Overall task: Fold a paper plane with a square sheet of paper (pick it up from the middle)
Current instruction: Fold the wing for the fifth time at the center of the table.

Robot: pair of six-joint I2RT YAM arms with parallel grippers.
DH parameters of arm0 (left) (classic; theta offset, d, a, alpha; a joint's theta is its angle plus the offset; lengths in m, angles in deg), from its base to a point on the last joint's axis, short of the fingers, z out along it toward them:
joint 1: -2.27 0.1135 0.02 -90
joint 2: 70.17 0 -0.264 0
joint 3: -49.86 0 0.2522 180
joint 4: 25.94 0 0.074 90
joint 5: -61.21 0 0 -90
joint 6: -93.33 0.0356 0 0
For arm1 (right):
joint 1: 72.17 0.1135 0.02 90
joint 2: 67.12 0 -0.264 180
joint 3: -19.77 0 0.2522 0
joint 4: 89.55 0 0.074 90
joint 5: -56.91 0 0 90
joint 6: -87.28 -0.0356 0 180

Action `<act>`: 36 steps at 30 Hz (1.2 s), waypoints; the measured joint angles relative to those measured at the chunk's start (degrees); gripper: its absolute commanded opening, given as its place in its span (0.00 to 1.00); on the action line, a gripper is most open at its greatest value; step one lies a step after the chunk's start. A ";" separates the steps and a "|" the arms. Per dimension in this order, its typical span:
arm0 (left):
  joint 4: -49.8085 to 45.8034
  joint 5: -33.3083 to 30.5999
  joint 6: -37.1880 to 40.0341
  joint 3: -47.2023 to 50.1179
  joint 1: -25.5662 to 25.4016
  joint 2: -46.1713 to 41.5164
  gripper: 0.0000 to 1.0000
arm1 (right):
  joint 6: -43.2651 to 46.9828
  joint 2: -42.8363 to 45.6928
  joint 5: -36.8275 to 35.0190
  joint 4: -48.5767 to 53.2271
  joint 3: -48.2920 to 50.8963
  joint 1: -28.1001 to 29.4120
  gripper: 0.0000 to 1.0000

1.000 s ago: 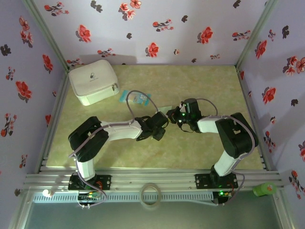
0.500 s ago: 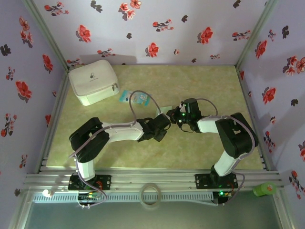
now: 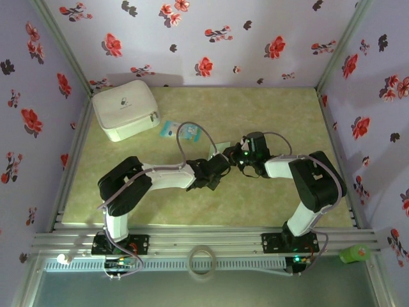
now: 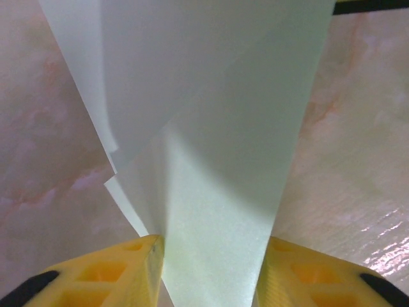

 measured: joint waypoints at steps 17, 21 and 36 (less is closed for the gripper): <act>0.07 -1.38 1.46 0.00 -0.15 0.02 0.30 | 0.81 0.11 0.02 3.37 -0.04 -0.17 0.20; 0.07 -1.49 2.27 0.00 -0.15 0.02 0.29 | 1.60 0.50 0.04 5.22 -0.26 -0.92 0.19; -0.02 -3.91 5.64 -1.38 -0.37 1.18 0.35 | 2.84 0.76 0.68 7.37 -1.88 -1.46 0.07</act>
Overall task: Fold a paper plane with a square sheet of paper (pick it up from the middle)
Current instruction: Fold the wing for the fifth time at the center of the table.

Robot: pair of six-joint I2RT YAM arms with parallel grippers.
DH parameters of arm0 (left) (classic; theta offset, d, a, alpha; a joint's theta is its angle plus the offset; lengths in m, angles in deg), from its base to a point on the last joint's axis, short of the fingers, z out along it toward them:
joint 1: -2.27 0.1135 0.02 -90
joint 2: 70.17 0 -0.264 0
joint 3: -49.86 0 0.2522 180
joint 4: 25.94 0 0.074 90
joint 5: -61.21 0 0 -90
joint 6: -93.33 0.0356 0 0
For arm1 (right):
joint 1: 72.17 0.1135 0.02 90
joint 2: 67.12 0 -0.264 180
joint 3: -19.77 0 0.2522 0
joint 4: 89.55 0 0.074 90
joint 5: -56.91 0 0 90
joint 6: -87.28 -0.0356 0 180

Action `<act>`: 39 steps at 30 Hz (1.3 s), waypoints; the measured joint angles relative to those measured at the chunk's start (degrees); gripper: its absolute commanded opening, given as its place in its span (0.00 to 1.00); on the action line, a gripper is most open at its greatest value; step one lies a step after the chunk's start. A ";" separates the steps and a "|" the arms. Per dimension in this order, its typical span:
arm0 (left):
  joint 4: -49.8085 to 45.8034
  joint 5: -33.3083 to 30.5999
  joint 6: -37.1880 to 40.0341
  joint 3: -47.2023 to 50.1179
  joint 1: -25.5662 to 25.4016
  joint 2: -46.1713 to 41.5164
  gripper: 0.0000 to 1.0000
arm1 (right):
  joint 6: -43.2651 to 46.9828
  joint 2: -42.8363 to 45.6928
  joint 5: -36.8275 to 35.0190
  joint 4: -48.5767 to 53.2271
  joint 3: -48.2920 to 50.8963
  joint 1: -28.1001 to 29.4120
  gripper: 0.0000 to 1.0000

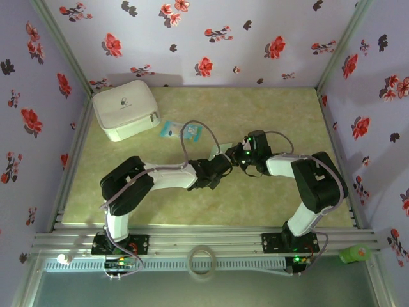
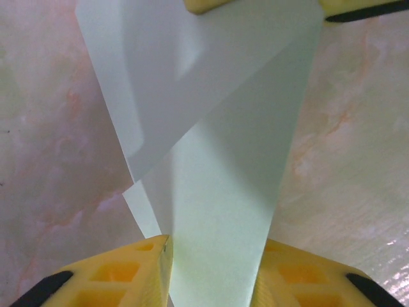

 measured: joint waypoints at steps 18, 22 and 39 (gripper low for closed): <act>-0.94 -1.20 1.38 -0.13 -0.26 0.83 0.25 | 0.00 0.00 0.02 0.42 -0.11 0.00 0.07; -0.94 -1.33 1.38 -0.13 -0.26 0.83 0.25 | 0.00 0.00 0.02 0.42 -0.11 0.00 0.08; 0.35 -1.29 0.42 -0.13 -0.26 0.83 0.32 | 0.02 0.00 0.02 0.44 -0.11 0.00 0.06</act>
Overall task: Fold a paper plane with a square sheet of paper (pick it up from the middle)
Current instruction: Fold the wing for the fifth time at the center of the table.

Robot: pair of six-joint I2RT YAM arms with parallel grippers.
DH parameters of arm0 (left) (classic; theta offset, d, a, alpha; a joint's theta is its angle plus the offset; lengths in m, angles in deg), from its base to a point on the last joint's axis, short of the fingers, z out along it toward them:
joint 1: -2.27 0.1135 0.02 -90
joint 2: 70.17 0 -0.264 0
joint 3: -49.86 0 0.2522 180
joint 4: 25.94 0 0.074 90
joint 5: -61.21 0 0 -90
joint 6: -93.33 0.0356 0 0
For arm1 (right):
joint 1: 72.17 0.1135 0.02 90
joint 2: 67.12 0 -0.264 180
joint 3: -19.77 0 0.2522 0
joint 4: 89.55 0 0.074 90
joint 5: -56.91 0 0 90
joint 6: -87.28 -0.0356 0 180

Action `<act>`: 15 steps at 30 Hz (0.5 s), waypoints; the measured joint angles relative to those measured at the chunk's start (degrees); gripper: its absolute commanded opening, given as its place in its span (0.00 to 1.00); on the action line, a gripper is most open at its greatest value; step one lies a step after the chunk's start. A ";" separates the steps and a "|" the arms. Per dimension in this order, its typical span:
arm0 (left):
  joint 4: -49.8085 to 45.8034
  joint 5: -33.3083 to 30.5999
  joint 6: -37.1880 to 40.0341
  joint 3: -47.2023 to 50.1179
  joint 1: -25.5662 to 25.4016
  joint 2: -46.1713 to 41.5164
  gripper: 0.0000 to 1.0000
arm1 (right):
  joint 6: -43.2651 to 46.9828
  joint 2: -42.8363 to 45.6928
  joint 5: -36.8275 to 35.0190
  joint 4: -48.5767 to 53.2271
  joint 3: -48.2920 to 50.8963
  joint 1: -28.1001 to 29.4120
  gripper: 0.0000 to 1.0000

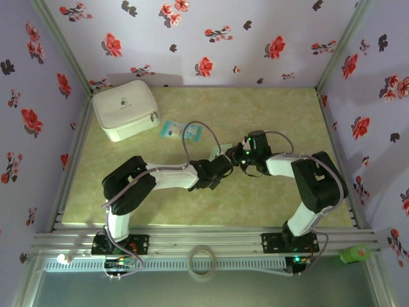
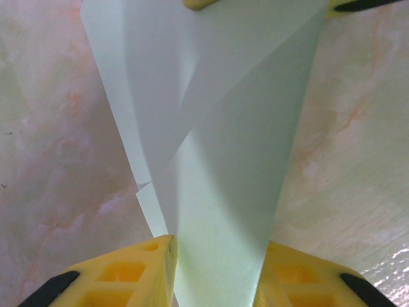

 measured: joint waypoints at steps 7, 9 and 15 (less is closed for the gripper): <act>0.39 0.00 -0.22 0.02 -0.11 0.00 0.25 | -0.02 0.00 0.00 0.39 0.00 0.00 0.07; 0.44 0.00 -0.31 0.02 -0.15 0.00 0.22 | -0.02 0.00 0.00 0.39 0.00 0.00 0.07; 0.42 0.00 -0.61 0.02 -0.15 0.00 0.19 | 0.39 0.00 -0.02 0.85 0.00 0.00 0.22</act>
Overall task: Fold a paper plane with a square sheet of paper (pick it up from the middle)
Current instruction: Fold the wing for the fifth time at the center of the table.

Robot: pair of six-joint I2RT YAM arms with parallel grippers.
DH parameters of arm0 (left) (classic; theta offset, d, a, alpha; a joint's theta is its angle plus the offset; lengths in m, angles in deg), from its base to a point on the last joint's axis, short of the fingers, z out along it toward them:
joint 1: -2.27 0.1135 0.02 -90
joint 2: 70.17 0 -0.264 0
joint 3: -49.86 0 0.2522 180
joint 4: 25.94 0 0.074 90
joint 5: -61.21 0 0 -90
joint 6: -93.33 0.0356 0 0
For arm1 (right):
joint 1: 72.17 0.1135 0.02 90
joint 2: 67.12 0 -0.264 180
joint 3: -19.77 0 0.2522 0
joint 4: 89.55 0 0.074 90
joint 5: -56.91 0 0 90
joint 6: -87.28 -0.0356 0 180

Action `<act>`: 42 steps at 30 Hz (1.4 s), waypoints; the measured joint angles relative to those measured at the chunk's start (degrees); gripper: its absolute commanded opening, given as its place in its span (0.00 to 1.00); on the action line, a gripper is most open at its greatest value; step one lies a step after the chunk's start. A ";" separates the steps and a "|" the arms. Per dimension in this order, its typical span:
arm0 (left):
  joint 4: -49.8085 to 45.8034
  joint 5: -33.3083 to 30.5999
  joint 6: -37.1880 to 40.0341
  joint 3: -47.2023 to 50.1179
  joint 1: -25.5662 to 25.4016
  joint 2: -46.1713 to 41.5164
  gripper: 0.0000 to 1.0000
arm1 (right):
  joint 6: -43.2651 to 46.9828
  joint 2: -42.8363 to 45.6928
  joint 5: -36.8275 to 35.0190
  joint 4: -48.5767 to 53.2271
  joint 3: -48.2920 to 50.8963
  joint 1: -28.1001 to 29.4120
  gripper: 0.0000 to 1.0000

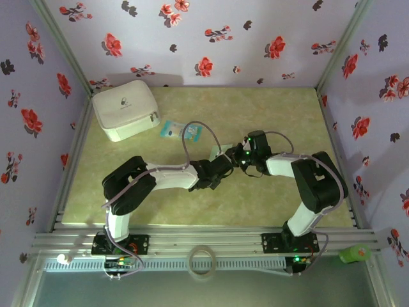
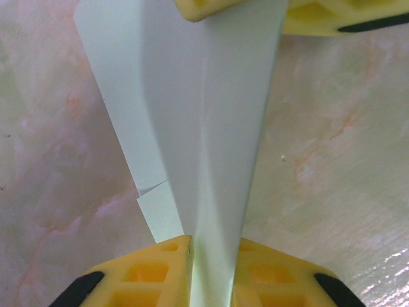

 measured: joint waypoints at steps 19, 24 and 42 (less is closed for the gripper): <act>-0.66 1.92 -3.32 -1.70 -0.11 2.27 0.20 | 12.55 12.72 -10.51 25.75 -2.23 -4.57 0.46; -0.92 1.90 -4.17 -1.86 -0.09 2.36 0.27 | 13.05 12.72 -10.54 26.77 -2.23 -4.61 0.46; -1.31 2.51 -7.82 -2.19 0.07 2.34 0.27 | 11.47 11.30 -7.58 23.34 -1.22 -4.61 0.45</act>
